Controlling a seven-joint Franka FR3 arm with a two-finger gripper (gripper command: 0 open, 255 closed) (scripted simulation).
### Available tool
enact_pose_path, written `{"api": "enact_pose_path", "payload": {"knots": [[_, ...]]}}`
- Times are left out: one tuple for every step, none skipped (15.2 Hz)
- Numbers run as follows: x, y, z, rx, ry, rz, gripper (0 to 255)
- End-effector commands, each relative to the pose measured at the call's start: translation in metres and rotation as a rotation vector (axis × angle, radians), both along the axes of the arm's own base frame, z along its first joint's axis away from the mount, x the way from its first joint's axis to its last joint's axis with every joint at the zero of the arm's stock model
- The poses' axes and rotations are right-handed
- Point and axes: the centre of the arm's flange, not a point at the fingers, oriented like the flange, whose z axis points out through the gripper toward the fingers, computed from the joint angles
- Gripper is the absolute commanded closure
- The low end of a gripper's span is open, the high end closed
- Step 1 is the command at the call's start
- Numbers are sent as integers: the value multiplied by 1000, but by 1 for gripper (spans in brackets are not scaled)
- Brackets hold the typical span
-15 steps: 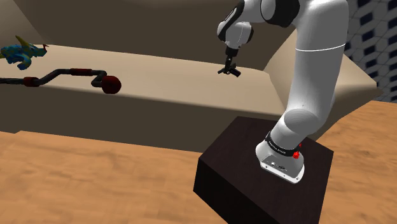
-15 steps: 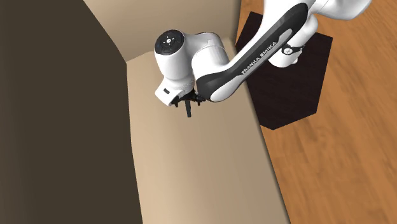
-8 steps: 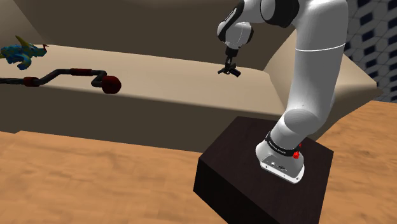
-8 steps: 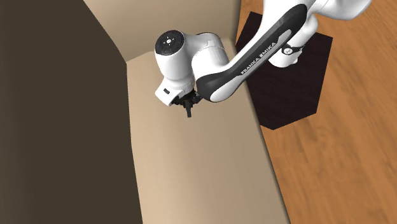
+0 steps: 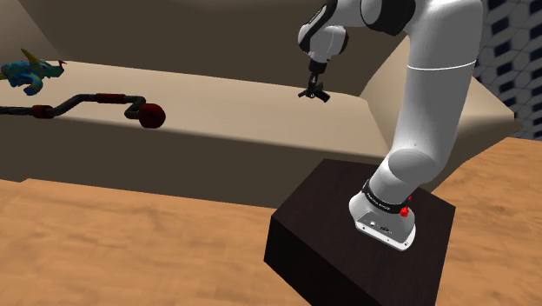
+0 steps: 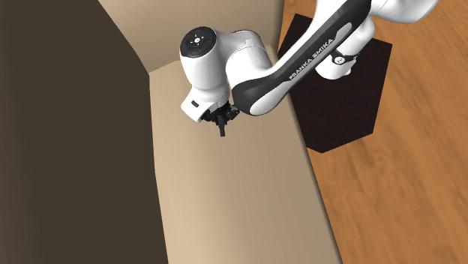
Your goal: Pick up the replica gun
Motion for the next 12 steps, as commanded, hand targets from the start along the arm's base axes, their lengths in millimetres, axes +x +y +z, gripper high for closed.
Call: {"api": "enact_pose_path", "payload": {"knots": [[1,0,11,0,0,0,255],[1,0,16,0,0,0,255],[1,0,22,0,0,0,255],[1,0,27,0,0,0,255],[1,0,32,0,0,0,255],[1,0,37,0,0,0,255],[1,0,43,0,0,0,255],[1,0,48,0,0,0,255],[1,0,53,0,0,0,255],[1,0,59,0,0,0,255],[1,0,59,0,0,0,255],[1,0,59,0,0,0,255]]}}
